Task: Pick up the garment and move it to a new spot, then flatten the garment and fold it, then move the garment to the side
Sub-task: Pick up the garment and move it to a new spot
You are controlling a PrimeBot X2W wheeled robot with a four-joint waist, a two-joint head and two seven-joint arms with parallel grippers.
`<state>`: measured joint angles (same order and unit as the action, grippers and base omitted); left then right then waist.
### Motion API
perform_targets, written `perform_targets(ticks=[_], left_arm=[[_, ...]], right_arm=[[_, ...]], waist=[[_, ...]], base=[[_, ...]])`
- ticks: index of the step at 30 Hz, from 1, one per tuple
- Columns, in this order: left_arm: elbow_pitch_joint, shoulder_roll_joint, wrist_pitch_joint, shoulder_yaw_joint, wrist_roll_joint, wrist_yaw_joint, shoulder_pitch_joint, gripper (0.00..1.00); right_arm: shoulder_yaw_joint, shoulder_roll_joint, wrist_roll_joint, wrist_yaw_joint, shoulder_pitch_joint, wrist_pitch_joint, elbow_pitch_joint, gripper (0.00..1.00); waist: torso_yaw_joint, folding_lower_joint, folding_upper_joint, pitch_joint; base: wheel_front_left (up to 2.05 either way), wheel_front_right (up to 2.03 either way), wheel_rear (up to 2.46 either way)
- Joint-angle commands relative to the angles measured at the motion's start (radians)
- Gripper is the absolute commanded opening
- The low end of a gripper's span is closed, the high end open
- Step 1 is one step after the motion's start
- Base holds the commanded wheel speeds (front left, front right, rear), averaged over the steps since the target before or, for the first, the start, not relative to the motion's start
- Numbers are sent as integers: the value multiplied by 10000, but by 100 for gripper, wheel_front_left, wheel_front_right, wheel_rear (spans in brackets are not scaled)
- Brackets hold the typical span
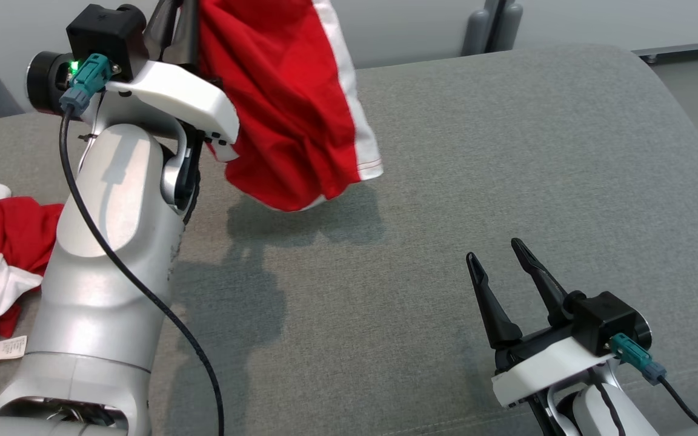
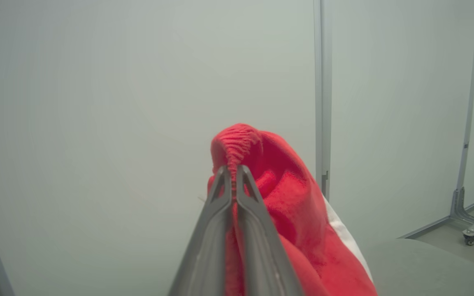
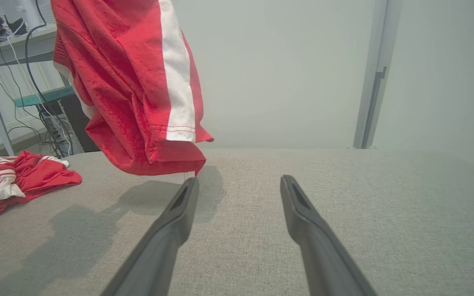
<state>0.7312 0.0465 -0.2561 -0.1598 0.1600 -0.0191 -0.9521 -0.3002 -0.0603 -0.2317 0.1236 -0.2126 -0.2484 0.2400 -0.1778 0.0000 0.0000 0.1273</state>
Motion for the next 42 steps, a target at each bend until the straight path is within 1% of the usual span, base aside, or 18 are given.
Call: perform_targets(ticks=[1,5,8,9,13,17,20,23,27,30,34,37,38,39,40,41,42], left_arm=[[-375,246,-56,226,157,-75,-470,0],[-686,71,-56,56,723,-258,-500,0],[-786,45,-56,-320,1637,-320,-151,0],[-815,44,-56,-539,1903,-282,54,0],[-473,41,-56,-1490,2371,29,1145,0],[59,39,-56,-2151,2498,198,2116,0],[280,39,-56,-2316,2513,360,2661,0],[383,39,-57,-2422,2572,367,3192,0],[239,38,-57,-2526,2861,353,3947,0],[122,38,-57,-2736,3124,422,4487,0],[-51,38,-57,-2977,3154,603,5047,0],[-153,38,-57,-3183,3172,640,5355,0],[-190,38,-57,-3238,3179,655,5440,19],[-248,38,-57,-3267,3203,672,5520,45],[-312,38,-57,-3277,3210,714,5595,91],[-474,38,-57,-3210,3198,794,5750,100],[-586,38,-57,-3151,3205,817,5836,100]], right_arm=[[-194,93,-61,71,-28,-134,-250,100],[-200,97,-140,71,-24,-134,-269,100],[-179,98,-190,71,-48,-134,-310,100],[-161,98,-202,71,-50,-134,-328,100],[9,99,-183,71,6,-134,-384,100],[91,99,-151,71,65,-134,-371,100],[122,100,-157,71,78,-134,-379,100],[105,100,-145,71,78,-134,-374,100],[175,100,-96,71,128,-134,-362,100],[278,100,-35,71,242,-134,-370,100],[292,100,2,71,355,-134,-343,100],[305,100,-3,71,430,-134,-329,100],[300,100,2,71,458,-134,-316,100],[292,100,4,71,482,-134,-303,100],[285,100,2,71,507,-134,-292,100],[264,100,-6,71,558,-134,-273,100],[258,100,-13,71,589,-134,-261,100]], waist=[[-211,0,0,-49],[-516,0,0,-63],[-633,0,0,-42],[-654,0,0,-30],[-545,0,0,39],[-379,0,0,58],[-223,0,0,50],[-110,0,0,-3],[20,0,0,-127],[135,0,0,-238],[219,0,0,-342],[287,0,0,-450],[301,0,0,-493],[313,0,0,-534],[326,0,0,-588],[336,0,0,-707],[344,0,0,-778]], base=[[0,0,0],[0,0,0],[0,0,0],[0,0,0],[0,0,0],[0,0,0],[0,0,0],[0,0,0],[0,0,0],[0,0,0],[0,0,0],[0,0,0],[0,0,0],[0,0,0],[0,0,0],[0,0,0],[0,0,0]])
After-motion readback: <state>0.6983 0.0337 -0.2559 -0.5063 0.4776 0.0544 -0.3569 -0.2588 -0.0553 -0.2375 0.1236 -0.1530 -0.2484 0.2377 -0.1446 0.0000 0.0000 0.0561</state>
